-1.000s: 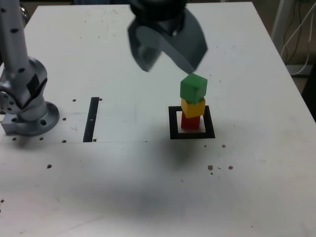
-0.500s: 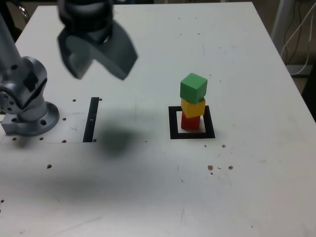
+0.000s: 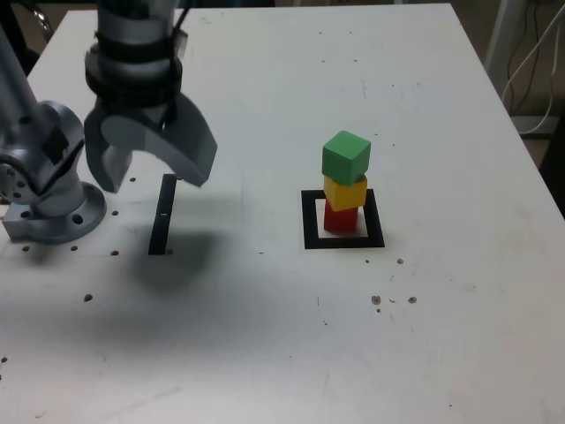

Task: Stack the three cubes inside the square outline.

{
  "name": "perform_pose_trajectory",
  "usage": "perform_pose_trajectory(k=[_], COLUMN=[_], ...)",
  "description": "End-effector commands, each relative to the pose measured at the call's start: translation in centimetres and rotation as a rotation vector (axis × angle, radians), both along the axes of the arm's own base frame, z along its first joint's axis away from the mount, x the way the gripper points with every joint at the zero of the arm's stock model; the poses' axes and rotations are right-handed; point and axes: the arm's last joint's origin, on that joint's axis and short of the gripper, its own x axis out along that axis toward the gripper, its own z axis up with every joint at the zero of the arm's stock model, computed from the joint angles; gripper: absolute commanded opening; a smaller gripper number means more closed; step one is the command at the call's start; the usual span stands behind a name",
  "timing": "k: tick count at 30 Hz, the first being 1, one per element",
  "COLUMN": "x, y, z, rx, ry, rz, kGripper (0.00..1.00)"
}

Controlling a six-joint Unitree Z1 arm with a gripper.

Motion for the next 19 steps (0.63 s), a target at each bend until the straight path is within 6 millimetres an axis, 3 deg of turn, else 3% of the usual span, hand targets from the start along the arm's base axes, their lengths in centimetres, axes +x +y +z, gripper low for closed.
perform_pose_trajectory(k=[1, 19], x=[-0.2, -0.32], y=[-0.1, -0.08], z=[-0.18, -0.72], rx=[0.005, 0.032], ry=[0.009, 0.022], rz=[-0.008, 0.093], kGripper=[0.99, 0.99])
